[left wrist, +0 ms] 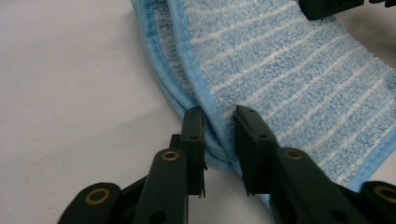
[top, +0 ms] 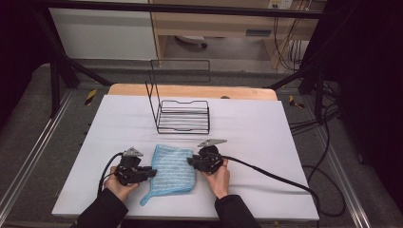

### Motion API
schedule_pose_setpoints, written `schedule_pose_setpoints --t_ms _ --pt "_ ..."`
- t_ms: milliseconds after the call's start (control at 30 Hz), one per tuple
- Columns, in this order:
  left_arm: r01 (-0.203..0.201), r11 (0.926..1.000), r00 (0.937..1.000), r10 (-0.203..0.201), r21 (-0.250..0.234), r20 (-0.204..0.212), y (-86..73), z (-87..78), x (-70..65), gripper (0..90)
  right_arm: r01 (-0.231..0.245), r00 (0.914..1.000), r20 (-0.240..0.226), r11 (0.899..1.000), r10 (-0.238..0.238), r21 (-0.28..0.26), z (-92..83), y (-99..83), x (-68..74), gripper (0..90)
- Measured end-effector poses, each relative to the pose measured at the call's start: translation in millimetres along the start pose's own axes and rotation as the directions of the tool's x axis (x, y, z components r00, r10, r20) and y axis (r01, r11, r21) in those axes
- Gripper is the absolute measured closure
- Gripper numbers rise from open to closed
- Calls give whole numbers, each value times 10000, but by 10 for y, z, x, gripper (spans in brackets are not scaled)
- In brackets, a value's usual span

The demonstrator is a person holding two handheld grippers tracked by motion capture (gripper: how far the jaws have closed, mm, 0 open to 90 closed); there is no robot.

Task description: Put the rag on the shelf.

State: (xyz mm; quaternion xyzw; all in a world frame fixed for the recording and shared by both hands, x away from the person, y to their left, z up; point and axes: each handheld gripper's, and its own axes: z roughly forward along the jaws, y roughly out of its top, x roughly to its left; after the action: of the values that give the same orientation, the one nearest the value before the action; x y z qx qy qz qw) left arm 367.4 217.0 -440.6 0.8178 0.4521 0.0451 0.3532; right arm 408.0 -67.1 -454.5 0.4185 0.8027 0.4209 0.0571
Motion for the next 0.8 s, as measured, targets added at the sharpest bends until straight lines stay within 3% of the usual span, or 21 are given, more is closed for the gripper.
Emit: schedule_pose_setpoints --t_ms 167,300,333,500,600,667,700,733,767,800 --pt "-126 9999 9999 126 -105 -28 8 -11 -44 823 15 10000 21 10000 -15 -33 -52 20 10 830" --pt "-19 9998 9980 33 -222 627 -2 22 -126 842 2 9998 222 10000 -3 51 -217 49 -27 833" --pt "-93 9994 9956 125 -341 924 6 53 -198 841 -21 9994 338 10000 18 84 -252 45 -44 832" --pt "-695 9962 9954 727 -523 621 23 126 -339 823 -83 9979 645 9996 65 274 -347 -36 -155 815" --pt "-736 9959 9956 764 -530 533 21 132 -345 796 -22 9981 617 9998 9 214 -333 -77 -189 787" --pt "-803 9953 9956 827 -533 445 29 106 -322 738 149 9985 533 9998 -154 95 -306 -111 -209 730" --pt "-887 9938 9958 901 -677 177 59 59 -296 648 278 9983 512 9995 -269 -162 -307 -136 -231 651" --pt "-887 9938 9958 901 -677 177 59 59 -296 609 278 9983 512 9995 -269 -162 -307 -136 -231 651" --pt "-942 9927 9955 944 -760 -9 84 34 -281 567 307 9984 484 9986 -287 -419 -336 -149 -255 575" --pt "-985 9912 9951 972 -881 -193 115 12 -259 567 307 9984 484 9986 -287 -419 -336 -149 -255 575"
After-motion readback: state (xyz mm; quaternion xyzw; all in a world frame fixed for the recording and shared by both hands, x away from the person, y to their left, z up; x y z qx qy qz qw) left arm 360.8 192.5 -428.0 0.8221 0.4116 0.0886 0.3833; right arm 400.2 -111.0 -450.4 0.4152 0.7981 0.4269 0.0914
